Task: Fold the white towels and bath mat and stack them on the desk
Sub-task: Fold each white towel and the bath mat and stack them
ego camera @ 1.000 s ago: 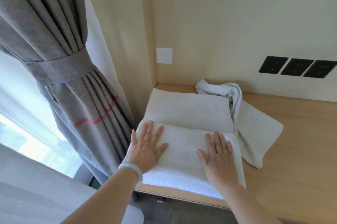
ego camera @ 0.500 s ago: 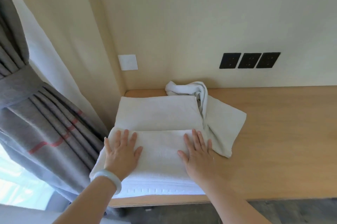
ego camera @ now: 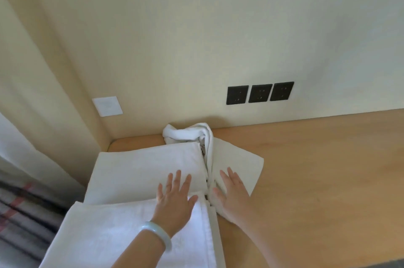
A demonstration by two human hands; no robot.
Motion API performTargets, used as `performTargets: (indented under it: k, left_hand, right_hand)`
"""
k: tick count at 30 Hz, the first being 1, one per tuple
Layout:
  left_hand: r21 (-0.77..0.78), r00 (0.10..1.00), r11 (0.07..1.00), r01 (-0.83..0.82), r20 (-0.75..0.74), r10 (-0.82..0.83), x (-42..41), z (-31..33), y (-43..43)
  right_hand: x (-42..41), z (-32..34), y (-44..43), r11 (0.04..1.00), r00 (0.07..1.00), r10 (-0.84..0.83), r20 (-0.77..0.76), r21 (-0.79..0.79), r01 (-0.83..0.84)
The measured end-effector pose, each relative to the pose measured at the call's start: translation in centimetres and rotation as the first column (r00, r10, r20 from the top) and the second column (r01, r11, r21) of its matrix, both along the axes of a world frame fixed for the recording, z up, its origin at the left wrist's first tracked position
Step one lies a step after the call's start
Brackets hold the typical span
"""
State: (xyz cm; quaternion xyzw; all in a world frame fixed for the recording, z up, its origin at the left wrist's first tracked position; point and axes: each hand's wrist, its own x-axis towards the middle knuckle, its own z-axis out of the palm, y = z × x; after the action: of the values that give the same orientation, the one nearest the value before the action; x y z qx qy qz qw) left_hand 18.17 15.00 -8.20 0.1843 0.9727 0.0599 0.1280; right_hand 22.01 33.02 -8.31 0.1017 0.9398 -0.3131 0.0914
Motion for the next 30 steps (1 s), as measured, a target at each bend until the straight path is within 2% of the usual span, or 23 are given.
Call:
performTargets:
  k: [6,14,18,23,25,27,30]
  left_hand:
    - [-0.019,0.994,0.998,-0.066,0.085,0.067,-4.9,-1.2,8.8]
    - [-0.029,0.972,0.98,-0.199,0.121,0.201,-10.6,-2.6,17.2]
    - [-0.093,0.956,0.966,-0.243,0.145,0.255,-11.9,-3.4,17.8]
    - [-0.148,0.957,0.959,-0.244,0.125,0.262,-12.5,-4.8,17.2]
    - [-0.082,0.952,0.954,-0.287,0.081,0.294,-12.7,-5.4,17.0]
    - [0.075,0.928,0.925,-0.373,0.047,0.37,-12.7,-5.9,17.0]
    - [0.221,0.885,0.858,-0.464,0.068,0.461,-11.9,-6.3,18.0]
  right_hand:
    - [-5.5,-1.0,9.5,0.996,0.996,0.083,0.046,-0.026,-0.081]
    - [-14.0,-2.0,17.1,0.961,0.962,0.256,0.098,0.083,-0.264]
    - [-17.7,-2.4,16.3,0.906,0.912,0.393,0.117,0.12,-0.406]
    - [-21.4,-6.1,12.9,0.754,0.792,0.592,0.148,0.245,-0.609]
    - [-21.2,-7.7,12.8,0.742,0.793,0.567,0.224,0.279,-0.61]
    - [-19.5,-9.1,13.4,0.754,0.824,0.511,0.246,0.332,-0.567]
    - [-16.1,-11.1,15.6,0.819,0.903,0.428,0.037,0.406,-0.405]
